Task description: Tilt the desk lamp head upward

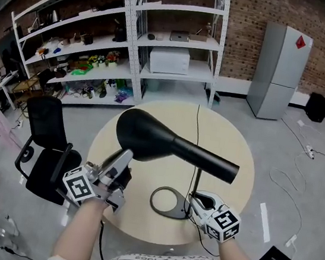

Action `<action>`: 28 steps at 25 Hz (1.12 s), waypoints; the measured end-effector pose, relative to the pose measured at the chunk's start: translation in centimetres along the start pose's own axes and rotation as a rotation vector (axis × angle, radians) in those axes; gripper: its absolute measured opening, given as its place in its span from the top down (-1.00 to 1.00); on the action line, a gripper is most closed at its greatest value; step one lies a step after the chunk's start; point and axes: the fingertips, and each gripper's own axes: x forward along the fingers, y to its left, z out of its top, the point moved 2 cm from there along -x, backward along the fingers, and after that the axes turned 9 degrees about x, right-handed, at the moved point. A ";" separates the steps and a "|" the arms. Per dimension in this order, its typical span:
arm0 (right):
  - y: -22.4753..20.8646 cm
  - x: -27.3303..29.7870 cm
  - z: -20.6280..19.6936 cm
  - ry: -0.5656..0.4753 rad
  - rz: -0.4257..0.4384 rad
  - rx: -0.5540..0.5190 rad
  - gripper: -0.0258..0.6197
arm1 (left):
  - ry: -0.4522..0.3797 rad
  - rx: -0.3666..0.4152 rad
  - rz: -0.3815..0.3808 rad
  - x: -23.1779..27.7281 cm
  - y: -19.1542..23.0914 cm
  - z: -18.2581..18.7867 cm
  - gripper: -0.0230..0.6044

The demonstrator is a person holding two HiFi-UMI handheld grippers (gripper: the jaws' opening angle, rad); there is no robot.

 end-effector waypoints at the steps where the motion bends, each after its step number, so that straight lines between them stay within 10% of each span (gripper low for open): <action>1: 0.0 0.0 0.0 0.001 0.001 -0.001 0.78 | 0.006 0.021 0.001 0.1 -0.1 0.3 0.76; 28: -0.4 0.3 0.0 0.021 -0.019 -0.002 0.78 | 0.109 0.432 -0.013 2.6 -5.7 6.2 0.77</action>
